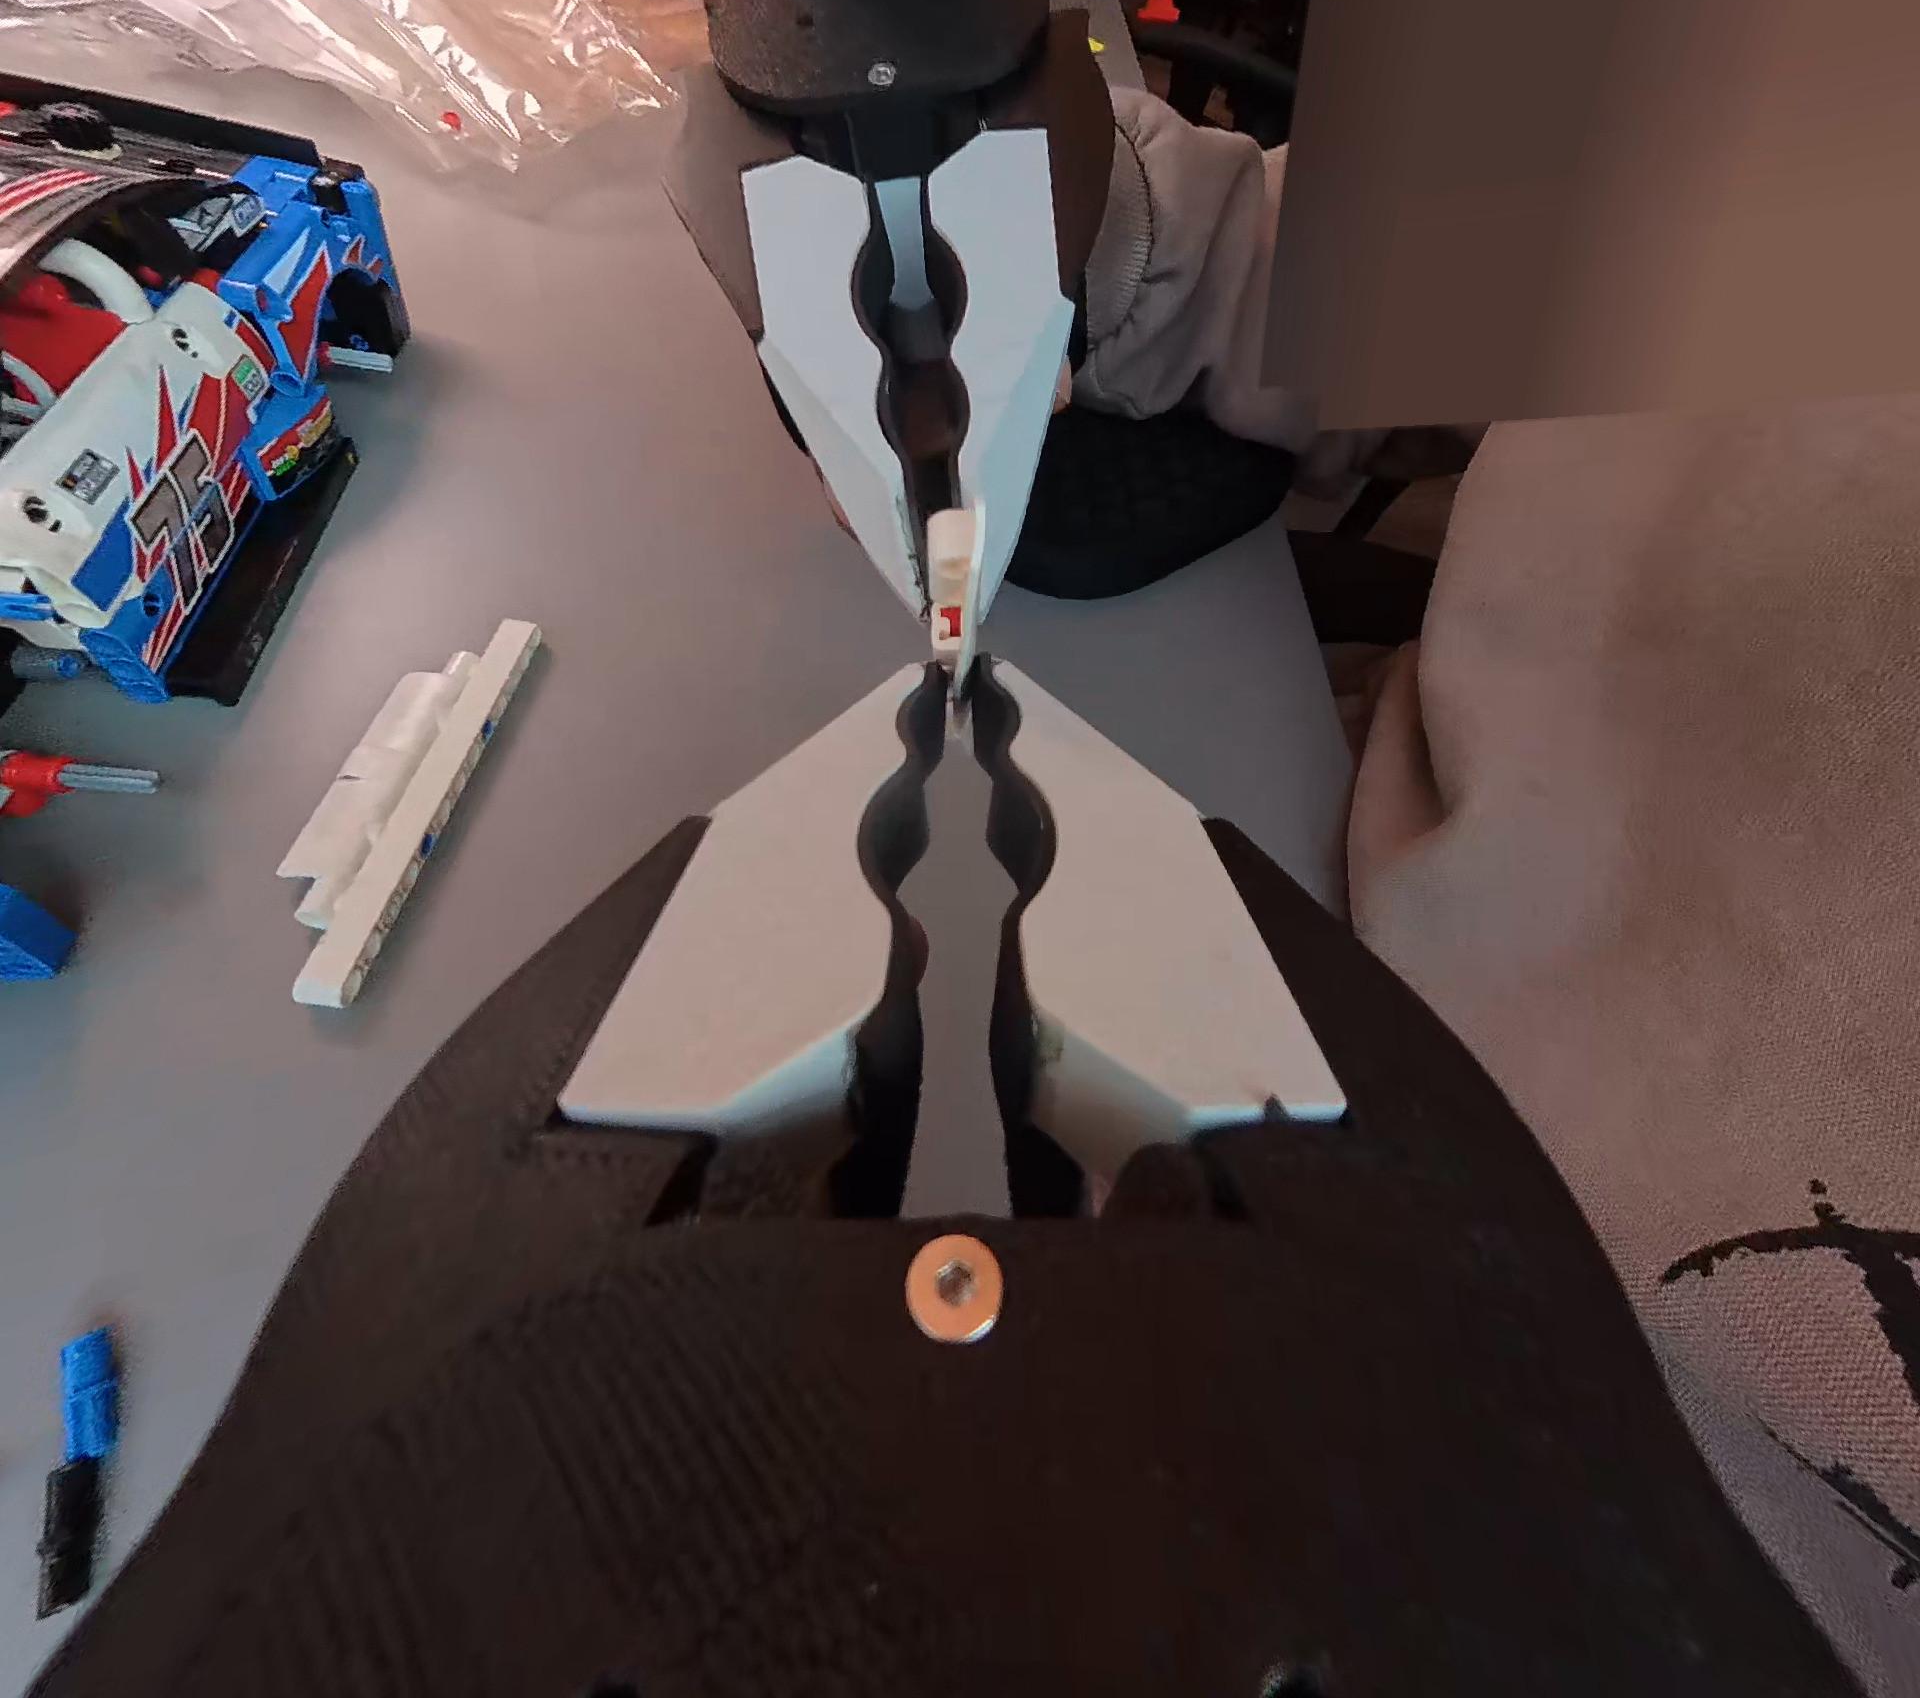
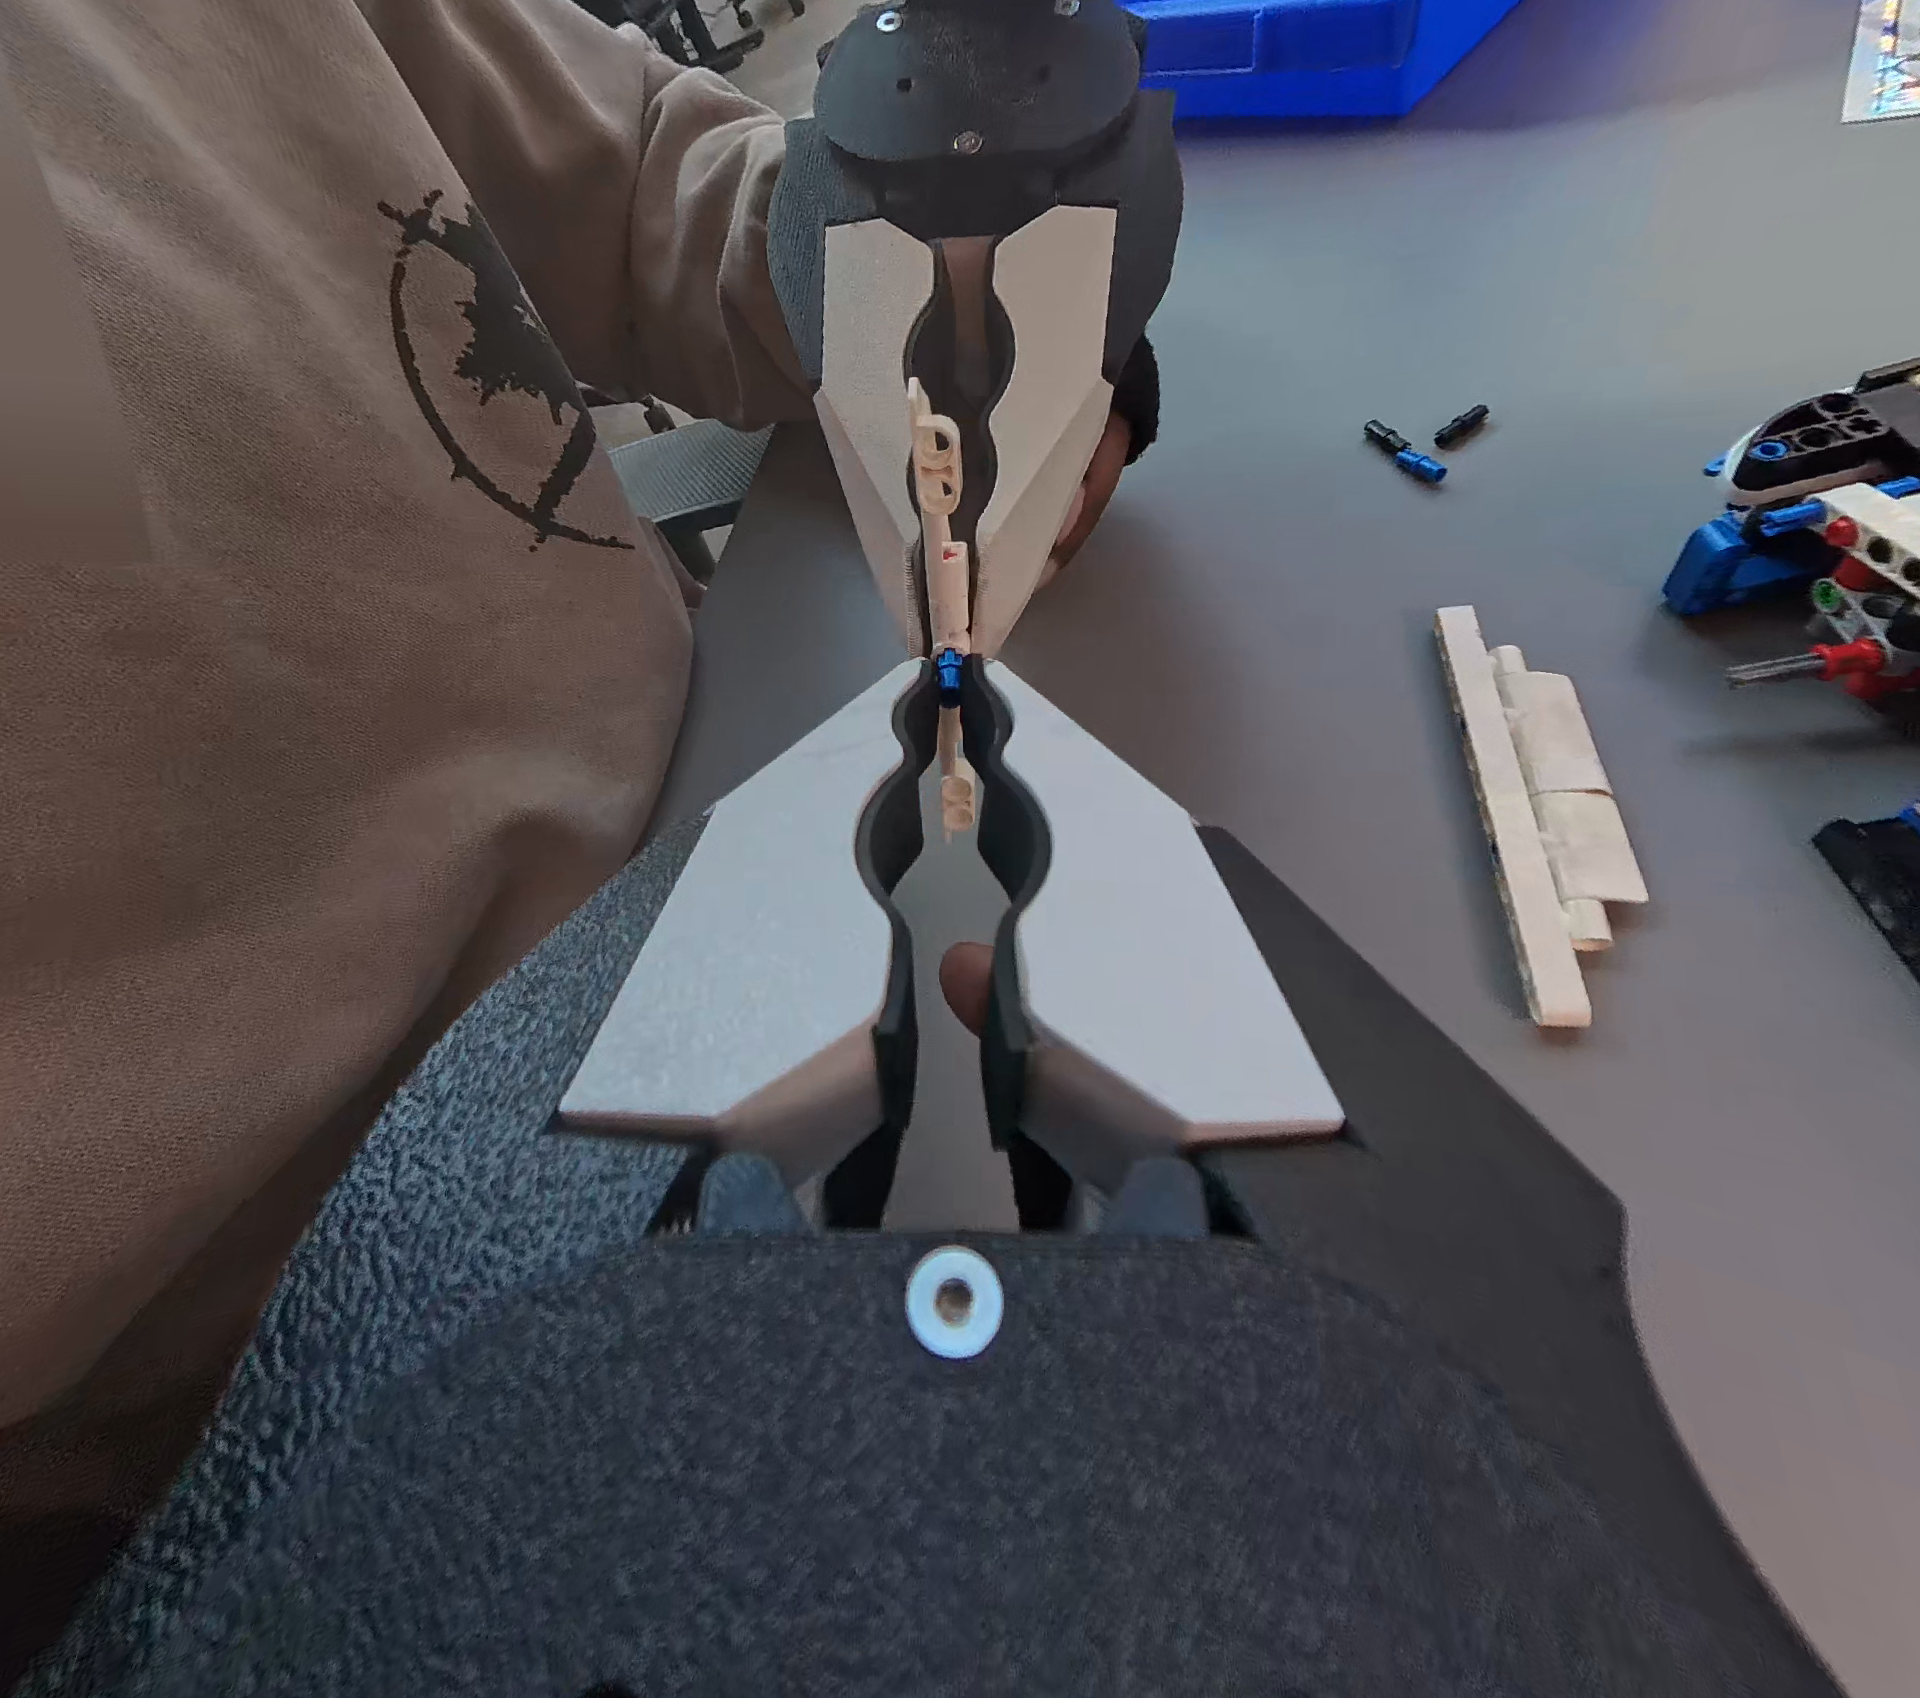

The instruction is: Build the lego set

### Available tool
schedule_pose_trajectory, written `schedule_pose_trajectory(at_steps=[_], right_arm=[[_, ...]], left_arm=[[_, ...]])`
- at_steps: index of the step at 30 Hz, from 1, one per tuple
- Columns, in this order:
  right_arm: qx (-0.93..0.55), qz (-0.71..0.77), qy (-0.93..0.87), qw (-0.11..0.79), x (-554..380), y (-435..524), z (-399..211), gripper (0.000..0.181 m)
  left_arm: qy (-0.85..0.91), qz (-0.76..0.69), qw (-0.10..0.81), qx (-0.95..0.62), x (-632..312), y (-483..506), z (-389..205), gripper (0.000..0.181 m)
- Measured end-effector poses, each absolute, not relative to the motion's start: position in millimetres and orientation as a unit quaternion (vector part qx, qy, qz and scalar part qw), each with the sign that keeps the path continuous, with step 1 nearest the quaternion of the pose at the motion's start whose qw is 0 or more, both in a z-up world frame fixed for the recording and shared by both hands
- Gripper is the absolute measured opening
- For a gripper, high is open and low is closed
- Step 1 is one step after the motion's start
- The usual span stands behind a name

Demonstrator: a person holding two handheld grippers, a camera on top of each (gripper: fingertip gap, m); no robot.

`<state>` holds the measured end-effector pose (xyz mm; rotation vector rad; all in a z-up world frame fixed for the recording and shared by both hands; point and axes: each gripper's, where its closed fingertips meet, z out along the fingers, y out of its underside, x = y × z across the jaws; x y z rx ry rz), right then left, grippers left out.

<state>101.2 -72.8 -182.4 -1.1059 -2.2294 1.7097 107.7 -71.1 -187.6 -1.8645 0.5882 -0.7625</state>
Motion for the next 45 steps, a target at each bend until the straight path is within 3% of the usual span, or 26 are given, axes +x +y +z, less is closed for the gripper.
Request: schedule_pose_trajectory(at_steps=[15, 18, 26, 34, 42, 45], right_arm=[[-0.374, 0.58, -0.72, 0.07, 94.0, -71.3, -184.4, 0.002], [-0.372, 0.591, -0.71, 0.09, 90.0, -64.4, -178.7, 0.012], [-0.358, 0.58, -0.723, 0.111, 91.2, -63.4, -179.7, 0.0], [-0.365, 0.57, -0.733, 0.079, 96.5, -68.7, -187.5, 0.0], [-0.376, 0.569, -0.724, 0.102, 89.8, -62.7, -188.0, 0.0], [-0.379, 0.557, -0.732, 0.106, 89.3, -60.6, -193.0, 0.015]], left_arm=[[0.229, -0.324, 0.49, -0.776, 104.3, -67.7, -191.4, 0.003], [0.212, -0.339, 0.489, -0.775, 101.4, -64.4, -185.1, 0.003], [0.179, -0.36, 0.476, -0.782, 96.4, -65.3, -189.2, 0.003], [0.183, -0.374, 0.461, -0.784, 102.2, -69.1, -194.3, 0.002], [0.152, -0.41, 0.445, -0.782, 96.7, -65.5, -196.5, 0.003], [0.145, -0.427, 0.429, -0.783, 94.6, -69.2, -196.8, 0.003]])
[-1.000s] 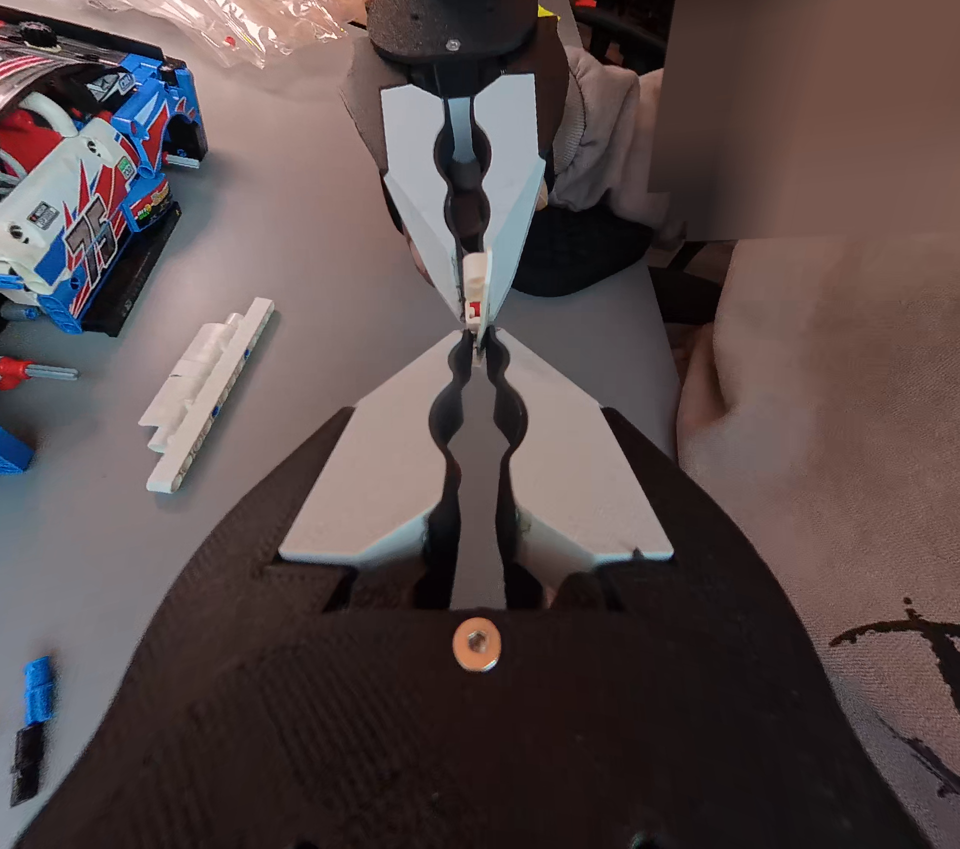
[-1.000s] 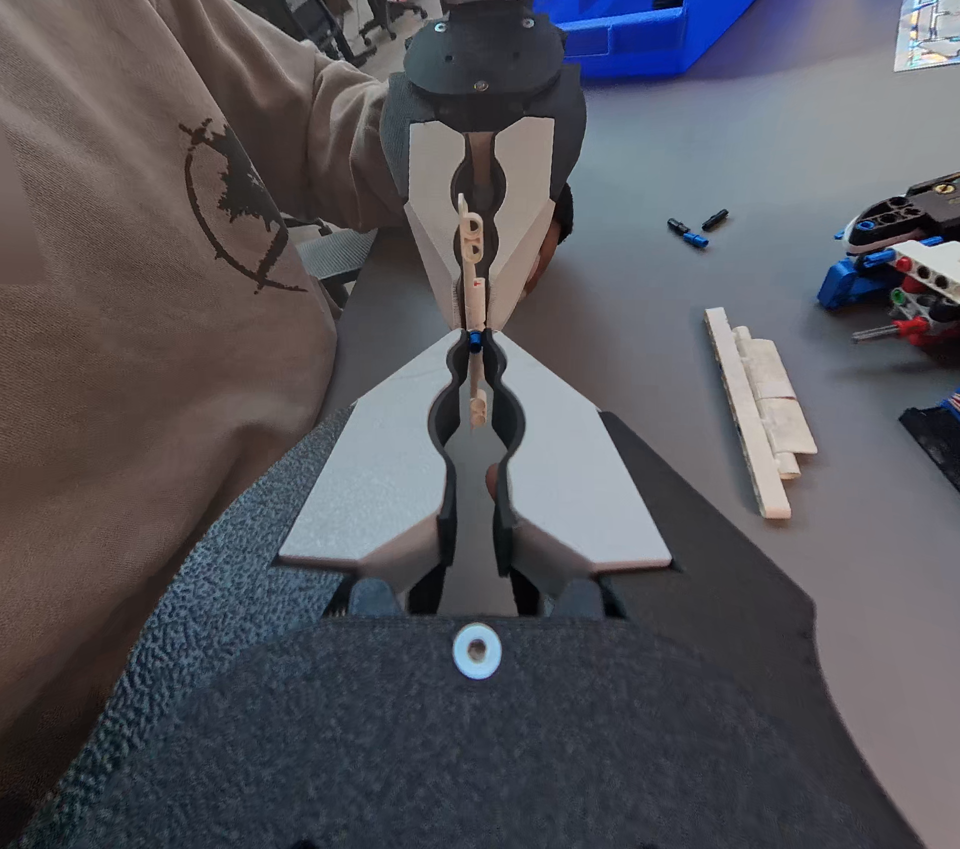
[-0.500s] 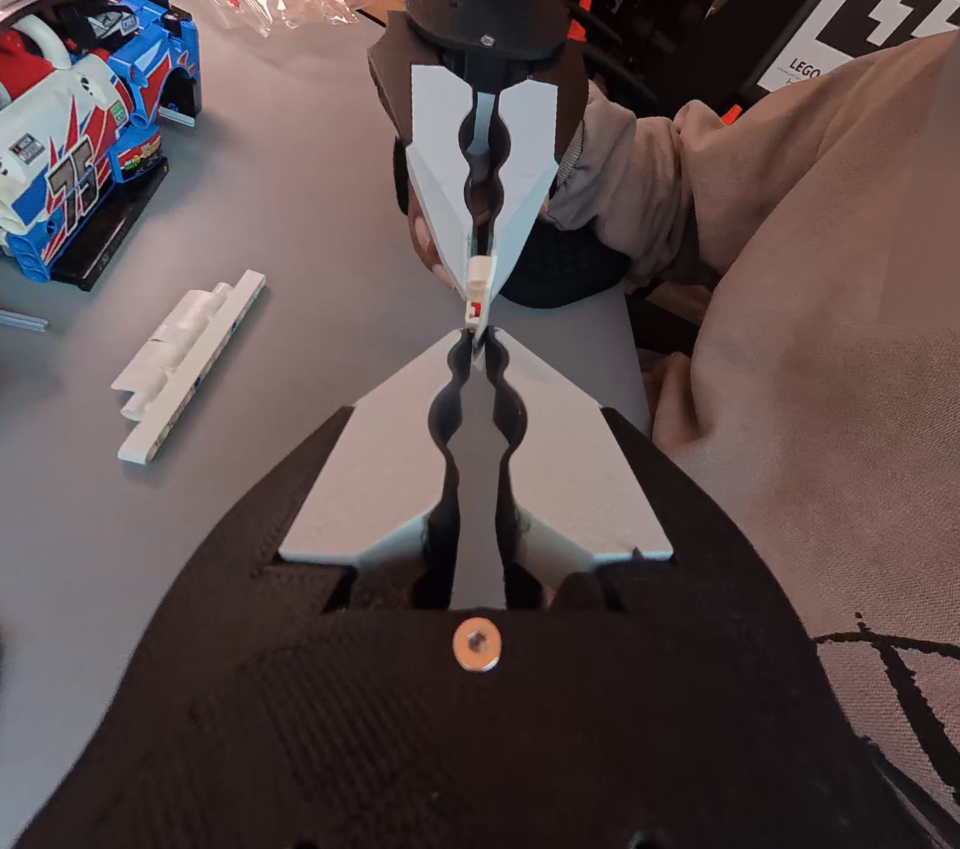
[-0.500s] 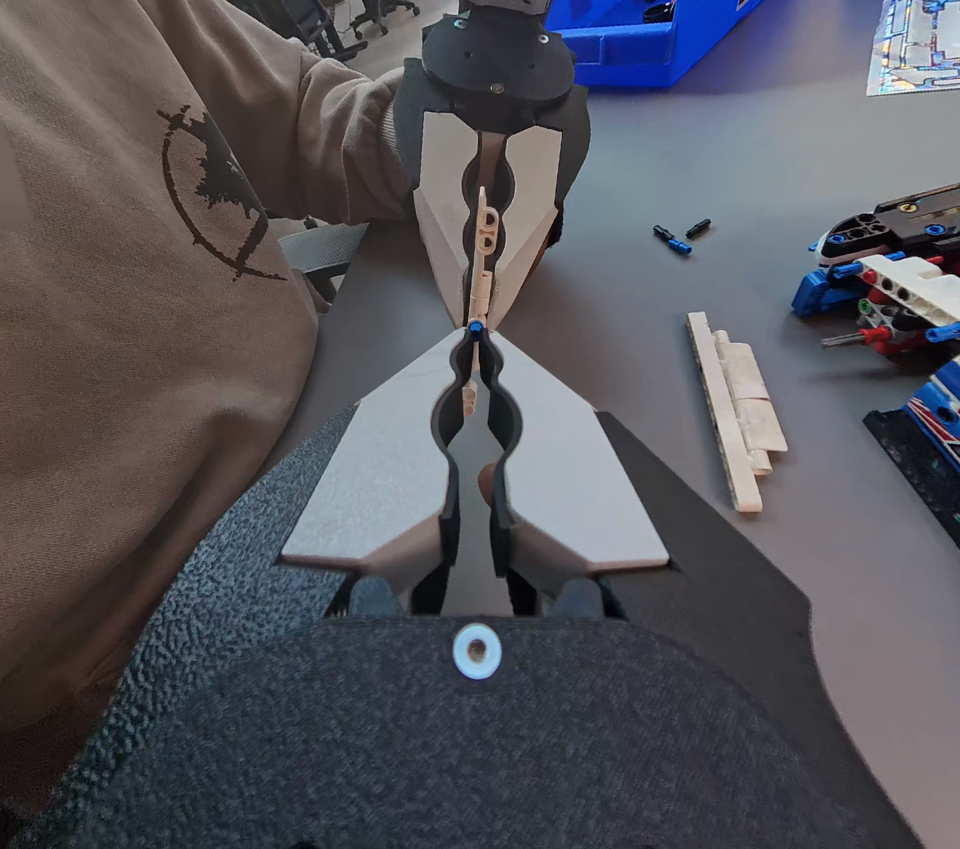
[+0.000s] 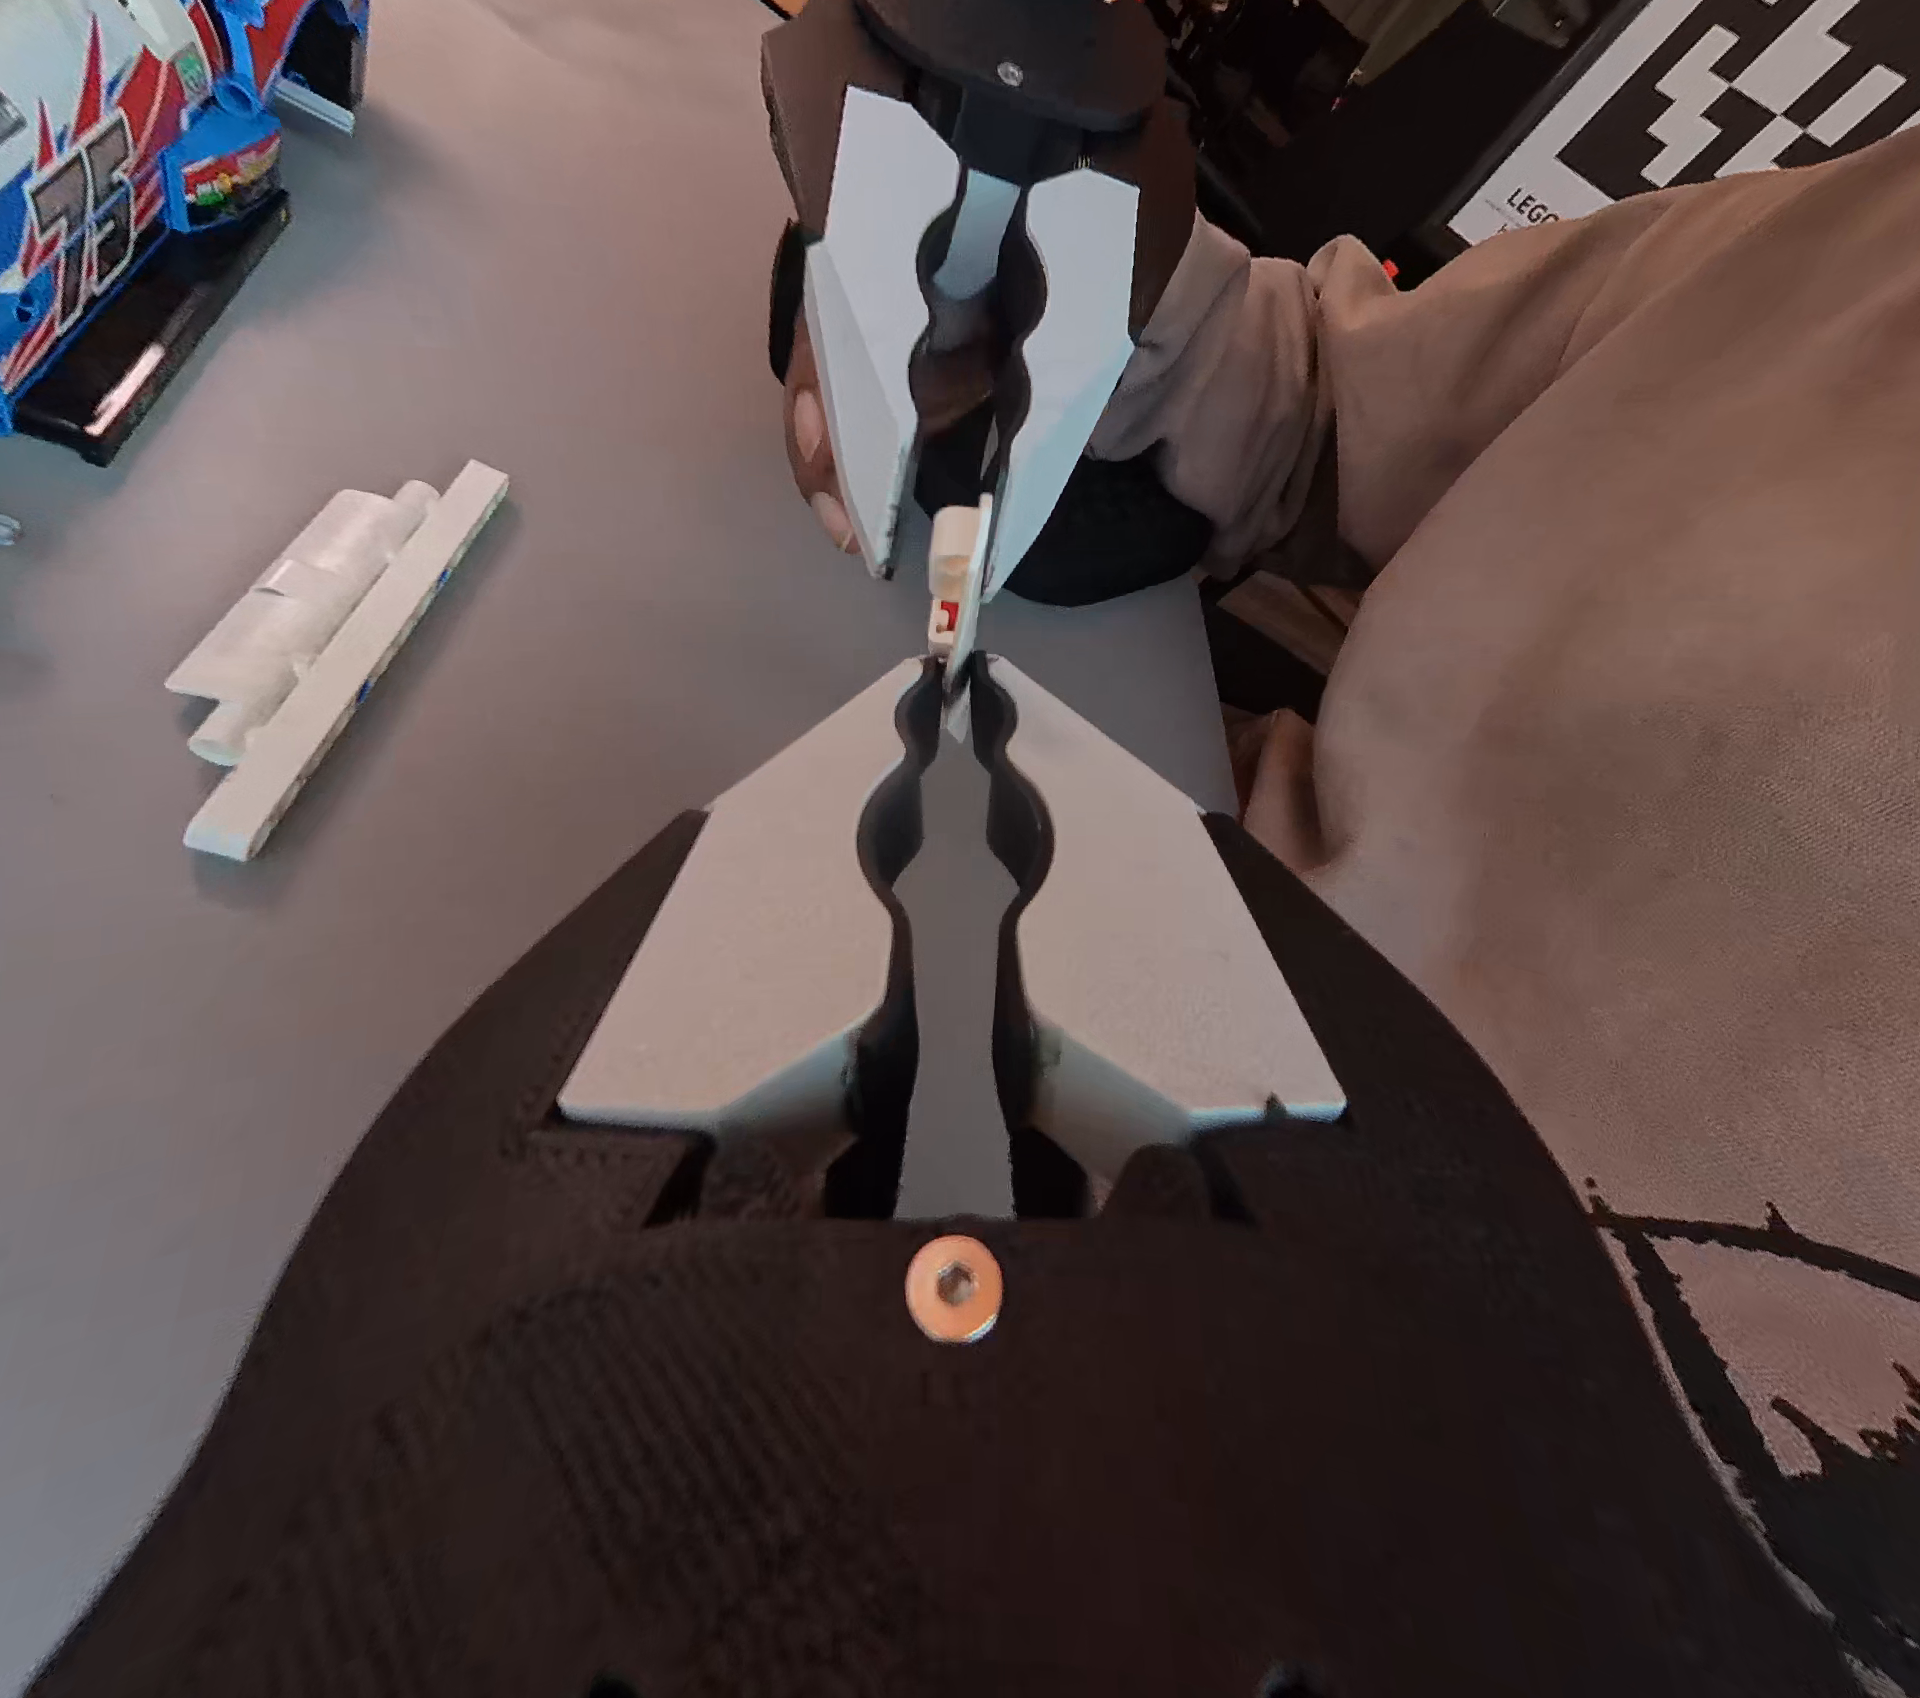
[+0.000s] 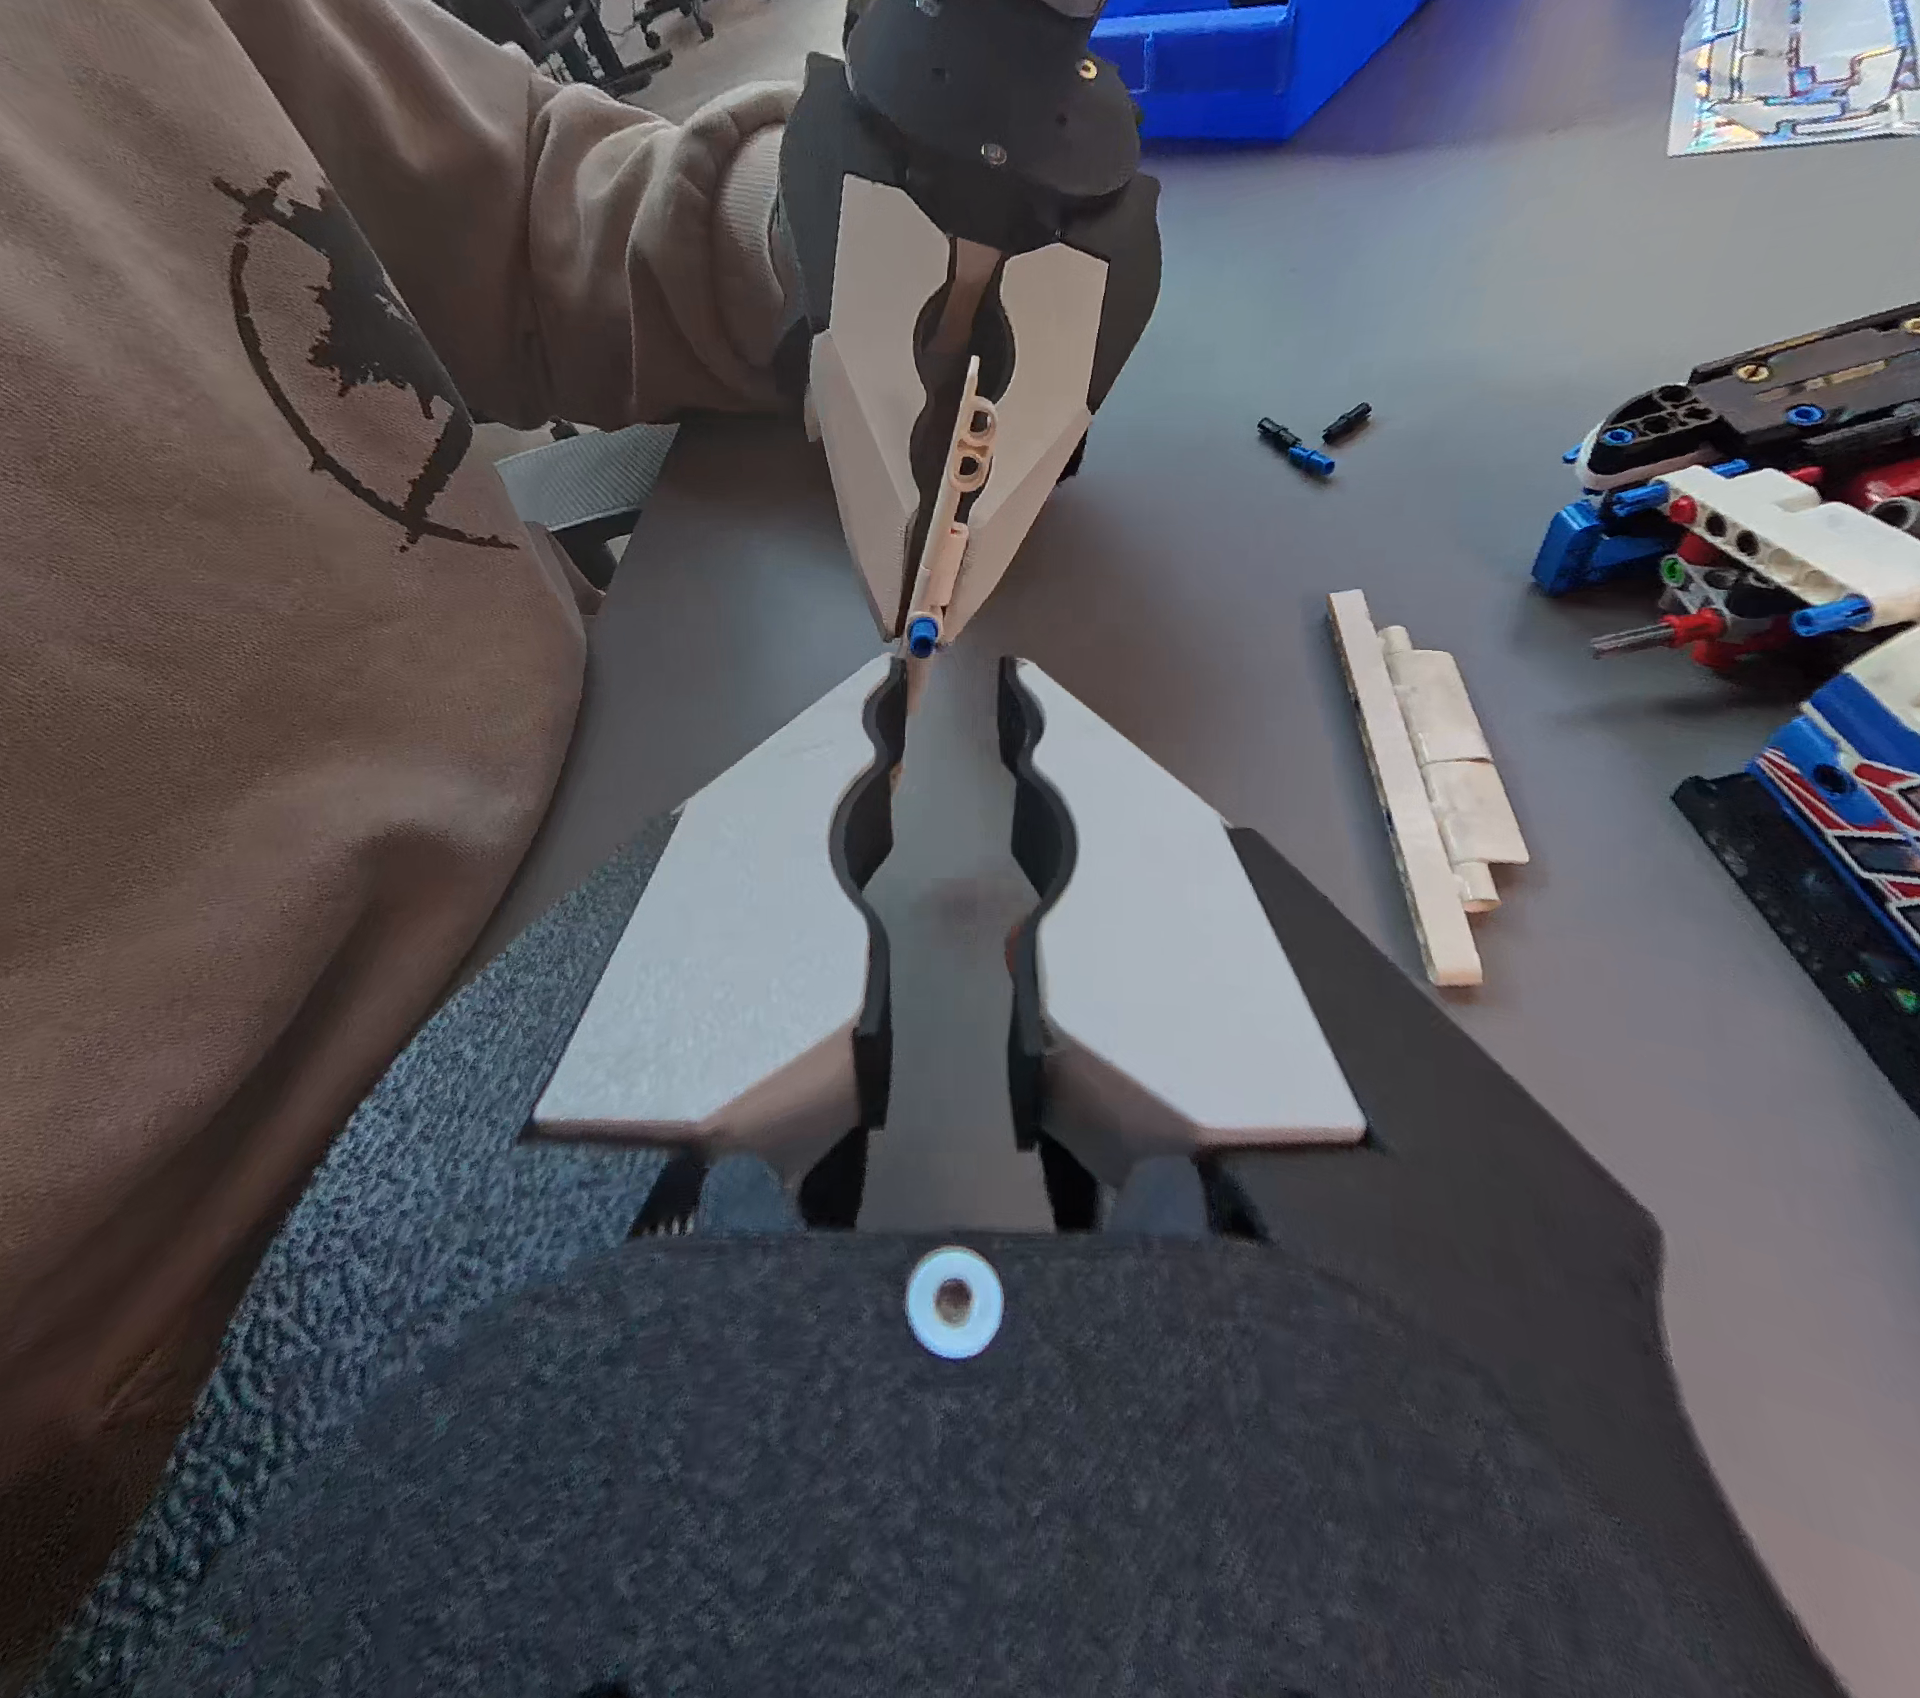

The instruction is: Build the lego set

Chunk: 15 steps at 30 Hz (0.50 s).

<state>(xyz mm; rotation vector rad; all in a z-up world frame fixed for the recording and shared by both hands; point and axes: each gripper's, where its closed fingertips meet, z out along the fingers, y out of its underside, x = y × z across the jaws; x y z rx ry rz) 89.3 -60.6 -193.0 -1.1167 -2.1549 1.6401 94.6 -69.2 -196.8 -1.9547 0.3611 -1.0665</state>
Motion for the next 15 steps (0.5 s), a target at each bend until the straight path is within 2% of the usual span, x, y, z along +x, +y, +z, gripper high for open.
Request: schedule_pose_trajectory(at_steps=[5, 9, 15], right_arm=[[-0.368, 0.529, -0.759, 0.091, 93.7, -72.5, -208.5, 0.017], [-0.366, 0.536, -0.753, 0.108, 90.4, -70.9, -205.2, 0.014], [-0.408, 0.521, -0.713, 0.231, 44.4, -33.5, -186.5, 0.006]], left_arm=[[0.154, -0.439, 0.346, -0.815, 103.3, -84.9, -222.7, 0.003], [0.158, -0.436, 0.346, -0.816, 103.3, -85.5, -223.0, 0.003], [0.147, -0.445, 0.375, -0.8, 89.8, -79.5, -209.7, 0.003]])
